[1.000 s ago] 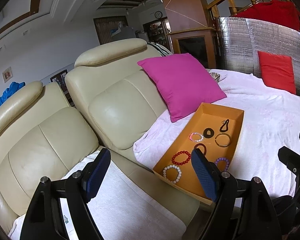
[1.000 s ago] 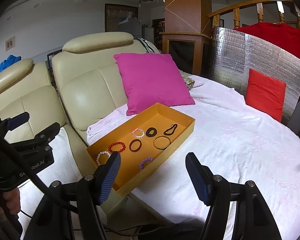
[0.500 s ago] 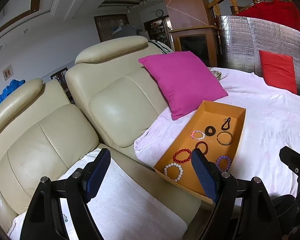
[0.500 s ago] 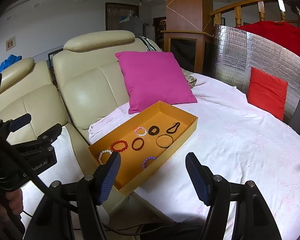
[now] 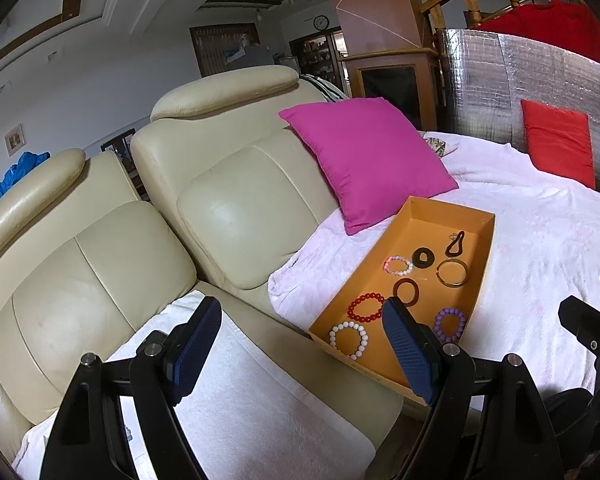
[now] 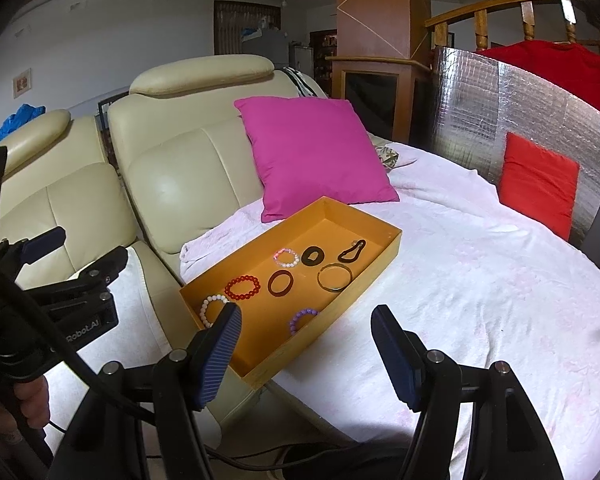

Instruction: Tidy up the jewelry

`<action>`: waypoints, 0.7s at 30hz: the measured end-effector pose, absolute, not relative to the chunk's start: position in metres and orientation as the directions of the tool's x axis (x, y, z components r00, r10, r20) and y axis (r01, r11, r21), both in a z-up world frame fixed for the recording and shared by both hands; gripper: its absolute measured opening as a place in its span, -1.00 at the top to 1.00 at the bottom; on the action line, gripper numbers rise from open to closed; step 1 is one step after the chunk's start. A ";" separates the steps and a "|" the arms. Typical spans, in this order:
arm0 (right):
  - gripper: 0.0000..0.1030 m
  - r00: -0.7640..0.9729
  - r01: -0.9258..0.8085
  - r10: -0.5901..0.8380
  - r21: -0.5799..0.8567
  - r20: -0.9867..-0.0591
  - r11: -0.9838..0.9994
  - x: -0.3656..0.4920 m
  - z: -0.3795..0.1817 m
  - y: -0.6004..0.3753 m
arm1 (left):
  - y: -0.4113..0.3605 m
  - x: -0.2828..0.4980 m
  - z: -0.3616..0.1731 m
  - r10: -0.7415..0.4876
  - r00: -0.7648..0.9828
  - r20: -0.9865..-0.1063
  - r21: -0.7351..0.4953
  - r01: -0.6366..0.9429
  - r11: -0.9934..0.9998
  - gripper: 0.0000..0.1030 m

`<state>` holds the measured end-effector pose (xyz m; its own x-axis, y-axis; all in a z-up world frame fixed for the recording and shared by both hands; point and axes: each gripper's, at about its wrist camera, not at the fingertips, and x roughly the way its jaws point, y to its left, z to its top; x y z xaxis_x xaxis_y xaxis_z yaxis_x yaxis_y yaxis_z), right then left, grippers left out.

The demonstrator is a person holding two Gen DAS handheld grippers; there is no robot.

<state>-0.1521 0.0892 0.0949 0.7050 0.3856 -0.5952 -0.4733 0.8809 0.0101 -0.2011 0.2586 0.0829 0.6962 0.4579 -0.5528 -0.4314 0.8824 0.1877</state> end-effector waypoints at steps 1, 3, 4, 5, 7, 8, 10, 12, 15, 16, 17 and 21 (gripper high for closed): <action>-0.38 0.704 -0.474 0.385 0.011 -0.597 0.881 -0.152 0.095 0.090 | 0.259 -0.201 0.083 0.459 0.696 -0.553 0.187 -0.433 0.882 -0.61; -0.38 0.703 -0.473 0.385 0.011 -0.598 0.881 -0.151 0.094 0.091 | 0.260 -0.201 0.082 0.456 0.695 -0.555 0.184 -0.432 0.883 -0.61; -0.38 0.702 -0.474 0.385 0.010 -0.599 0.881 -0.151 0.094 0.091 | 0.260 -0.201 0.081 0.456 0.695 -0.556 0.184 -0.432 0.883 -0.61; -0.38 0.702 -0.474 0.385 0.010 -0.599 0.880 -0.151 0.094 0.091 | 0.260 -0.201 0.081 0.456 0.694 -0.556 0.184 -0.433 0.883 -0.61; -0.38 0.701 -0.476 0.384 0.007 -0.601 0.880 -0.151 0.093 0.093 | 0.262 -0.201 0.080 0.454 0.694 -0.559 0.181 -0.432 0.884 -0.61; -0.38 0.701 -0.477 0.384 0.006 -0.602 0.879 -0.151 0.093 0.093 | 0.262 -0.201 0.079 0.452 0.695 -0.559 0.180 -0.431 0.884 -0.61; -0.38 0.699 -0.477 0.383 0.004 -0.604 0.879 -0.150 0.092 0.095 | 0.263 -0.201 0.079 0.453 0.694 -0.560 0.180 -0.432 0.884 -0.61; -0.38 0.698 -0.478 0.382 0.004 -0.606 0.878 -0.150 0.091 0.097 | 0.264 -0.201 0.078 0.450 0.694 -0.562 0.178 -0.430 0.885 -0.61; -0.38 0.695 -0.479 0.382 0.003 -0.609 0.878 -0.150 0.090 0.098 | 0.266 -0.201 0.077 0.449 0.693 -0.565 0.177 -0.430 0.886 -0.61; -0.38 0.694 -0.479 0.382 0.003 -0.610 0.878 -0.150 0.089 0.098 | 0.266 -0.201 0.076 0.448 0.693 -0.565 0.176 -0.429 0.886 -0.61; -0.38 0.693 -0.479 0.381 0.004 -0.612 0.878 -0.149 0.088 0.099 | 0.266 -0.201 0.076 0.448 0.692 -0.565 0.177 -0.429 0.886 -0.61; -0.38 0.690 -0.479 0.380 0.005 -0.616 0.878 -0.148 0.087 0.100 | 0.267 -0.201 0.074 0.447 0.690 -0.570 0.173 -0.431 0.886 -0.61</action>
